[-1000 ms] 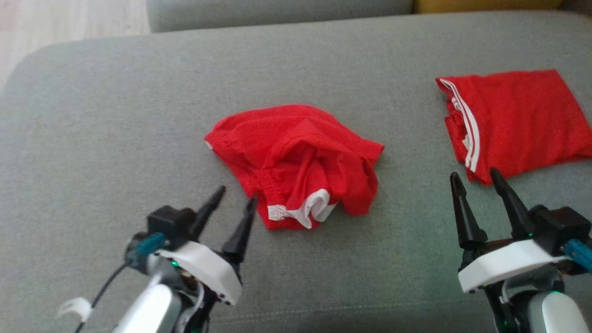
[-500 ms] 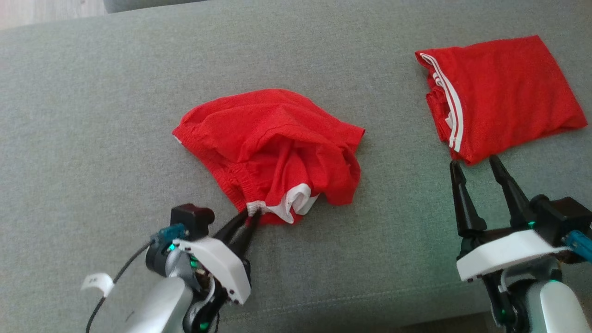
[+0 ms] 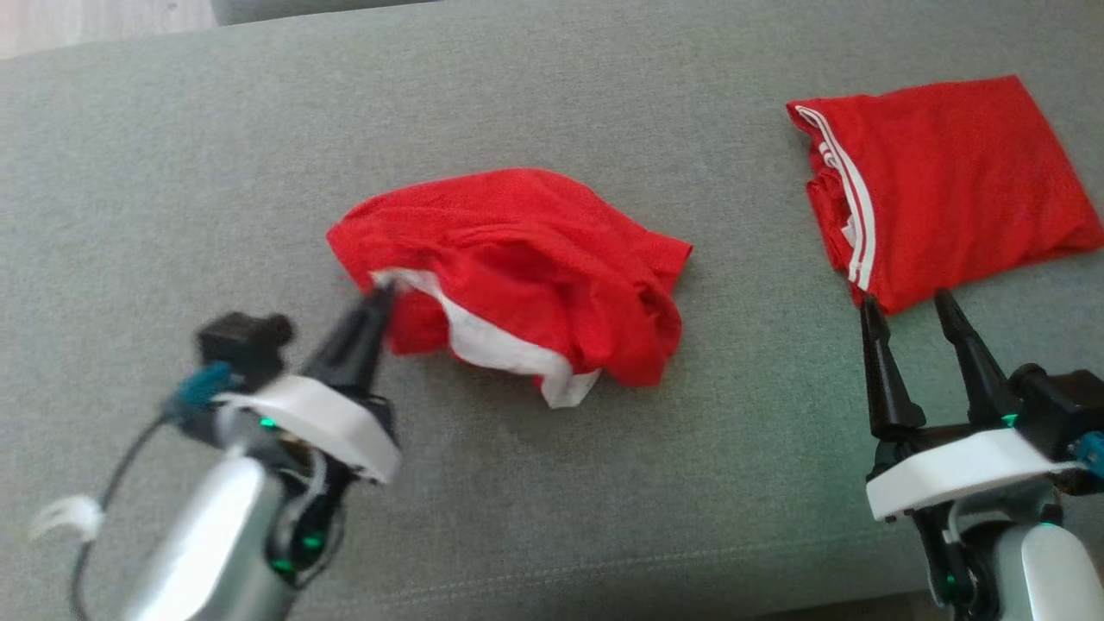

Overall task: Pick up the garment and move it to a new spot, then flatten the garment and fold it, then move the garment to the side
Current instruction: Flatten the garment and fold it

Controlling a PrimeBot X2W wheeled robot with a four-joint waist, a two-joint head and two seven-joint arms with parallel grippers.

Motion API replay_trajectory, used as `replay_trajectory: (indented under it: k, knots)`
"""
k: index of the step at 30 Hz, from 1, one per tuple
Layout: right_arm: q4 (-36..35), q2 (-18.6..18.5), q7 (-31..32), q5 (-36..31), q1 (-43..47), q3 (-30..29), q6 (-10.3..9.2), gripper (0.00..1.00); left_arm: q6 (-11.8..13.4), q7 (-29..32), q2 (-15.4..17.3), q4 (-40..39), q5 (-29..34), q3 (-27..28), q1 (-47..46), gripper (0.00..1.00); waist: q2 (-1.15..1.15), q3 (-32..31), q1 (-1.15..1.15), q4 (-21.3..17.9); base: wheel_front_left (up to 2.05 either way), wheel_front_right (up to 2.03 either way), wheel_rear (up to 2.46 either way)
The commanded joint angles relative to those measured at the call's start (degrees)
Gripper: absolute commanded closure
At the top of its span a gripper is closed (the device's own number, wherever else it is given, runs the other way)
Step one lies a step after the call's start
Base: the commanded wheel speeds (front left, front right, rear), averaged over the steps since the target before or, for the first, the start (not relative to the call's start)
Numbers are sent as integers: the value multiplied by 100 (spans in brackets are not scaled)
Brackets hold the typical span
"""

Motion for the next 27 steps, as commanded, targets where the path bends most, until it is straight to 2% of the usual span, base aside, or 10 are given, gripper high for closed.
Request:
replay_trajectory:
  k: [1, 8, 12, 13, 14, 18, 21, 27]
  knots:
    - [-179, -30, -58, 17, -124, 106, -4, 0, 89, -23, 223, -287, -53, 319, -43, 100, 0, -17, 0, 32, 0, 0, 0]
    - [-189, -30, -42, 18, -165, 101, -4, 0, 549, 107, 632, -720, -213, 816, 436, 100, 0, 20, 0, 104, 0, 0, 0]
    - [-200, -30, -38, 10, -220, 116, -4, 0, 590, 109, 647, -521, -351, 917, 582, 100, 0, 86, 0, 111, 0, 0, 0]
    - [-200, -30, -40, 9, -231, 121, -4, 0, 578, 91, 617, -431, -396, 926, 595, 59, 0, 98, 0, 111, 0, 0, 0]
    - [-198, -30, -40, 8, -242, 127, -4, 0, 571, 41, 591, -344, -409, 932, 592, 0, 0, 108, 0, 111, 0, 0, 0]
    - [-190, -30, -47, -18, -271, 162, -4, 0, 523, -136, 480, -23, -433, 905, 562, 0, 0, 93, 0, 122, 0, 0, 0]
    - [-193, -30, -40, -64, -268, 164, -4, 0, 579, -390, 420, 100, -370, 929, 563, 0, 0, 15, 0, 151, 0, 0, 0]
    - [-264, -30, 27, -236, -207, 165, -4, 0, 962, -819, 432, -278, 174, 1058, 614, 0, 0, -272, 0, 327, 0, 0, 0]
